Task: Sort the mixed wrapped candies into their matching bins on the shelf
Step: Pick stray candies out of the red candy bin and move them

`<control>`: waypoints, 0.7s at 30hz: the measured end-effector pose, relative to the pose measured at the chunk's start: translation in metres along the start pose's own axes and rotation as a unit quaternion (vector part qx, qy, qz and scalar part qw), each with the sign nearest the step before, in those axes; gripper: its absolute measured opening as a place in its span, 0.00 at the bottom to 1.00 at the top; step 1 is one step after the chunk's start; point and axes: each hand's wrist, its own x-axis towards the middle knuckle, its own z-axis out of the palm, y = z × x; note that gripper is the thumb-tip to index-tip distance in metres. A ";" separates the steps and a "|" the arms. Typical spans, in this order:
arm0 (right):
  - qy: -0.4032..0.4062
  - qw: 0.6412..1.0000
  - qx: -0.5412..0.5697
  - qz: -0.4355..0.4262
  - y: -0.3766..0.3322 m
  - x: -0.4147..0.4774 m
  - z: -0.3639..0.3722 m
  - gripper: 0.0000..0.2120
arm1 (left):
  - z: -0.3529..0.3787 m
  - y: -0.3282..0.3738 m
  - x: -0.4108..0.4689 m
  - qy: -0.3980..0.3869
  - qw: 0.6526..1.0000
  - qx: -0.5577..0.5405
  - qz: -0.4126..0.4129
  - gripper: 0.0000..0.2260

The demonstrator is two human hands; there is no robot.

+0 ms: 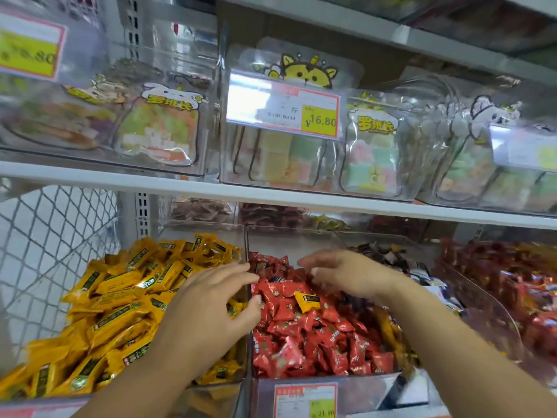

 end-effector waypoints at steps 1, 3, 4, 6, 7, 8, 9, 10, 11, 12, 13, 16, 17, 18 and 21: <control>0.018 0.999 -0.034 -0.006 -0.001 0.002 0.007 0.14 | 0.000 0.001 0.000 -0.002 1.000 0.001 -0.002 0.32; 0.038 0.998 -0.048 -0.016 -0.004 0.011 0.023 0.15 | 0.000 0.002 0.001 -0.001 1.000 0.004 -0.003 0.32; 0.036 0.998 -0.044 -0.016 -0.004 0.014 0.030 0.16 | 0.000 0.002 0.000 0.001 1.000 0.006 -0.003 0.32; 0.018 0.998 -0.053 -0.015 -0.003 0.022 0.045 0.17 | 0.000 0.002 0.000 0.003 1.000 0.008 -0.003 0.31; 0.018 0.998 -0.064 -0.018 -0.002 0.025 0.051 0.17 | 0.001 0.002 0.000 0.002 1.000 0.008 -0.002 0.31; 0.030 0.997 -0.062 -0.021 0.000 0.027 0.056 0.16 | 0.000 0.002 0.000 0.000 1.000 0.010 -0.002 0.31; 0.050 0.998 -0.044 -0.021 0.001 0.028 0.058 0.15 | 0.000 0.002 0.000 -0.002 1.000 0.011 -0.002 0.31; 0.069 0.997 -0.016 -0.019 0.002 0.029 0.058 0.14 | 0.000 0.002 -0.001 -0.002 1.000 0.011 -0.002 0.31; 0.084 0.996 0.015 -0.017 0.004 0.029 0.056 0.12 | 0.000 0.002 -0.001 0.000 1.000 0.009 -0.001 0.30; 0.094 0.995 0.045 -0.010 0.005 0.027 0.052 0.11 | 0.000 0.003 -0.001 0.000 1.000 0.009 0.000 0.30; 0.098 0.993 0.071 -0.002 0.006 0.025 0.047 0.10 | -0.001 0.003 -0.001 -0.001 1.000 0.010 0.000 0.31; 0.103 0.989 0.110 0.001 0.006 0.016 0.037 0.04 | -0.001 0.002 -0.001 -0.001 1.000 0.013 0.002 0.31; 0.106 0.988 0.109 0.004 0.005 0.014 0.035 0.03 | -0.001 0.002 -0.001 0.000 1.000 0.013 0.003 0.31; 0.108 0.989 0.101 0.009 0.005 0.013 0.034 0.03 | -0.001 0.002 0.000 0.001 1.000 0.012 0.003 0.30; 0.076 0.995 0.059 0.017 0.008 0.012 0.037 0.08 | -0.001 0.002 0.000 0.003 1.000 0.009 0.004 0.30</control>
